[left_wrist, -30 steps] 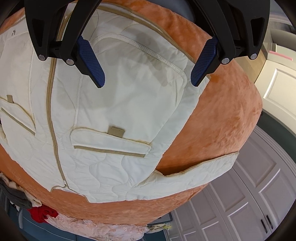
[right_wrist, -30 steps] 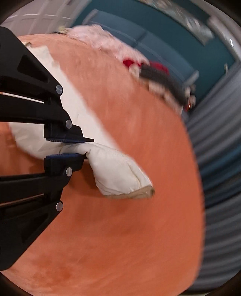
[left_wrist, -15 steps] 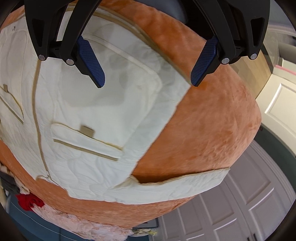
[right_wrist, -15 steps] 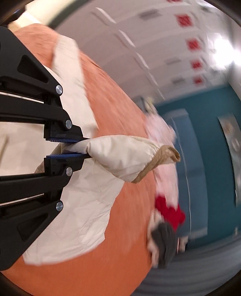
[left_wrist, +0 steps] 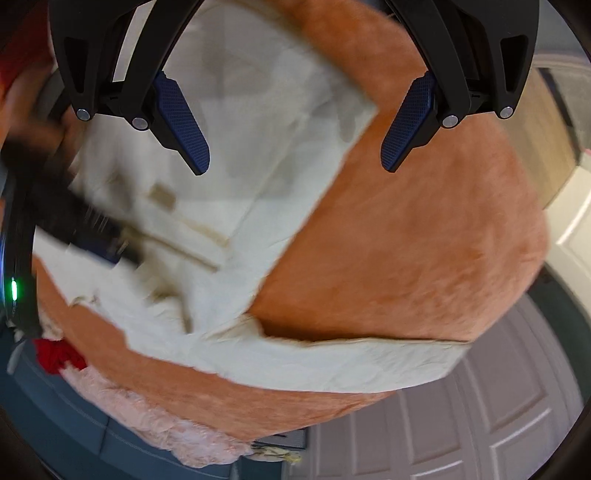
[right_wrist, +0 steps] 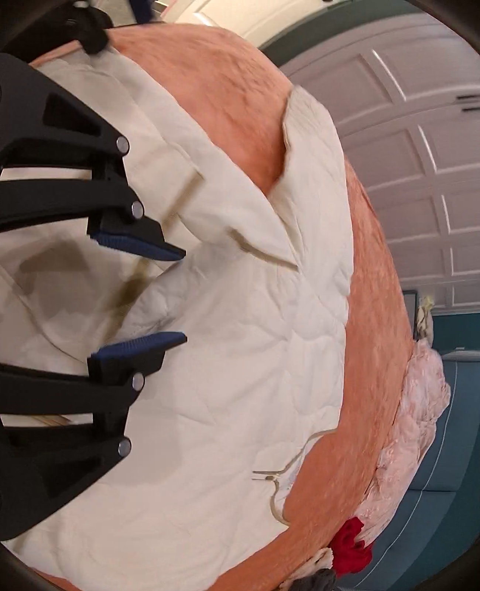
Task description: Fold large clothes
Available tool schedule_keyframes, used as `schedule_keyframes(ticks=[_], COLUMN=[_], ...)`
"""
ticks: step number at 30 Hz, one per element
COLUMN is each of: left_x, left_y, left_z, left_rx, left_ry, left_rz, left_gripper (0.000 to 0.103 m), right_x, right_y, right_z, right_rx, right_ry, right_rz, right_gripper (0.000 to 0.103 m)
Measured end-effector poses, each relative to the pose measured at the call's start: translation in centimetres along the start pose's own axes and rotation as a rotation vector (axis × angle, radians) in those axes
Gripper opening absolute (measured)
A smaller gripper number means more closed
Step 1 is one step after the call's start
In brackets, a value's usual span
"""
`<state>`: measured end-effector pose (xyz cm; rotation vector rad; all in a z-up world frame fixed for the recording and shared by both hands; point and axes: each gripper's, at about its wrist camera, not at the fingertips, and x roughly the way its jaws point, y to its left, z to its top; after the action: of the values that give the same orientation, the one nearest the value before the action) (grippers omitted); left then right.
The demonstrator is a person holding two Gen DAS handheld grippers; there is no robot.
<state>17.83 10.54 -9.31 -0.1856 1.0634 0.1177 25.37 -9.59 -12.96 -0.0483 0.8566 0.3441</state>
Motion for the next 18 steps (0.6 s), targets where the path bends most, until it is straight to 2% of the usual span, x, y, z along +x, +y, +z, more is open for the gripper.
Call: schedule_keyframes(ticks=[3, 7, 10, 11, 14, 16, 17, 18], left_x=[1.4, 4.3, 6.7, 7.6, 10.9, 11.3, 11.2, 11.2], left_y=[-1.9, -4.7, -6.6, -7.2, -8.6, -8.7, -8.7, -8.8], left_z=[2.1, 5.0, 6.9, 7.4, 8.2, 8.5, 8.5, 8.7], left_rx=[-0.022, -0.077, -0.151, -0.166, -0.221, -0.245, -0.247, -0.238], left_ry=[0.021, 0.049, 0.079, 0.087, 0.140, 0.127, 0.114, 0.113], left_rz=[-0.114, -0.242, -0.330, -0.354, -0.354, -0.330, -0.329, -0.327], left_gripper=[0.092, 0.092, 0.091, 0.091, 0.090, 0.080, 0.066, 0.048], right_x=[-3.6, -7.7, -9.7, -10.2, -11.2, -11.6, -11.6, -11.5], right_y=[-1.9, -7.2, -12.2, -14.1, -18.5, -21.6, -23.3, -24.4], right_z=[-1.5, -4.0, -6.8, -7.6, -9.4, -10.6, -11.2, -11.6], right_rx=[0.088, 0.257, 0.390, 0.441, 0.582, 0.692, 0.754, 0.795], right_ry=[-0.051, -0.077, -0.072, -0.068, -0.085, -0.108, -0.124, -0.132], right_rz=[0.002, -0.064, -0.139, -0.160, -0.177, -0.184, -0.173, -0.172], right_gripper=[0.044, 0.052, 0.052, 0.052, 0.052, 0.053, 0.053, 0.053])
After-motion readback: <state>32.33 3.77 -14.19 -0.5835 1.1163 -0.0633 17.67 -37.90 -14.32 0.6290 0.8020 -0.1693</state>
